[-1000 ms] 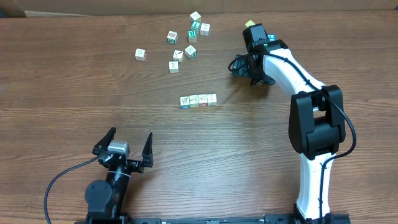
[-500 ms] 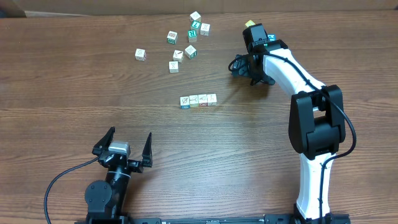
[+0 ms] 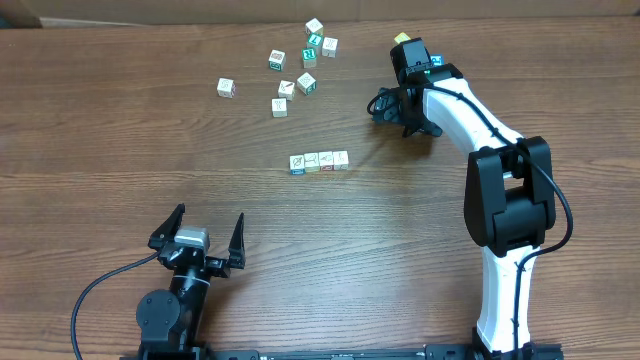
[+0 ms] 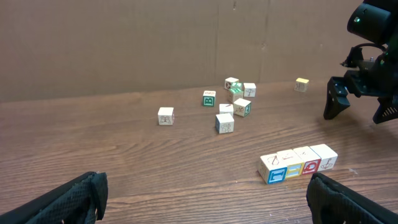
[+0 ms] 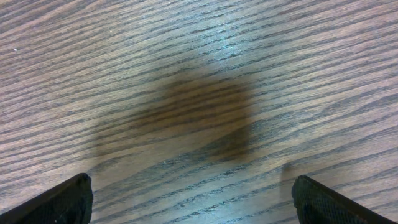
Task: Form a horizontal line
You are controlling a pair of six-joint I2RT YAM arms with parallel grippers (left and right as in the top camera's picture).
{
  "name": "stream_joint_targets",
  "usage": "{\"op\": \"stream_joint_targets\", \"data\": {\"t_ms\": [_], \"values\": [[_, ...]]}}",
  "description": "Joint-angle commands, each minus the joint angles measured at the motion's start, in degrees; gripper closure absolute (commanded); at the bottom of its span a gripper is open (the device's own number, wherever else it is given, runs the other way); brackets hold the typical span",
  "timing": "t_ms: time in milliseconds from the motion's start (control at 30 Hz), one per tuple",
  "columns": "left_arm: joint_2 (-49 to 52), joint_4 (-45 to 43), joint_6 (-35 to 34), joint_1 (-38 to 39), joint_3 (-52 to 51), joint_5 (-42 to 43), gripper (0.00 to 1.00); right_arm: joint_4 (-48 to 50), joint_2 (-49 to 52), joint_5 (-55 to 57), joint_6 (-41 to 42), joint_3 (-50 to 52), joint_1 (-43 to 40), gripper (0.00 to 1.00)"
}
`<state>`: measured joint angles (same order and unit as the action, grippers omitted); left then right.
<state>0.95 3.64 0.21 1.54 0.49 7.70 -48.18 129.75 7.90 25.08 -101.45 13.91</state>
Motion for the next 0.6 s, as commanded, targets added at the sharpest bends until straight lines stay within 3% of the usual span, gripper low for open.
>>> {"op": "stream_joint_targets", "data": {"t_ms": [0, 333, 567], "values": [[-0.70, 0.20, 0.96, 0.37, -0.22, -0.61, 0.00, 0.13, -0.90, 0.63, 0.02, 0.24, 0.15, 0.00], [-0.70, 0.20, 0.96, 0.37, -0.22, -0.61, 0.01, 0.09, -1.18, 0.63, 0.02, 0.24, 0.15, 0.00], [-0.70, 0.20, 0.96, 0.37, -0.22, -0.61, 0.01, 0.11, -9.94, 0.63, 0.02, 0.24, 2.69, 0.00]]}}
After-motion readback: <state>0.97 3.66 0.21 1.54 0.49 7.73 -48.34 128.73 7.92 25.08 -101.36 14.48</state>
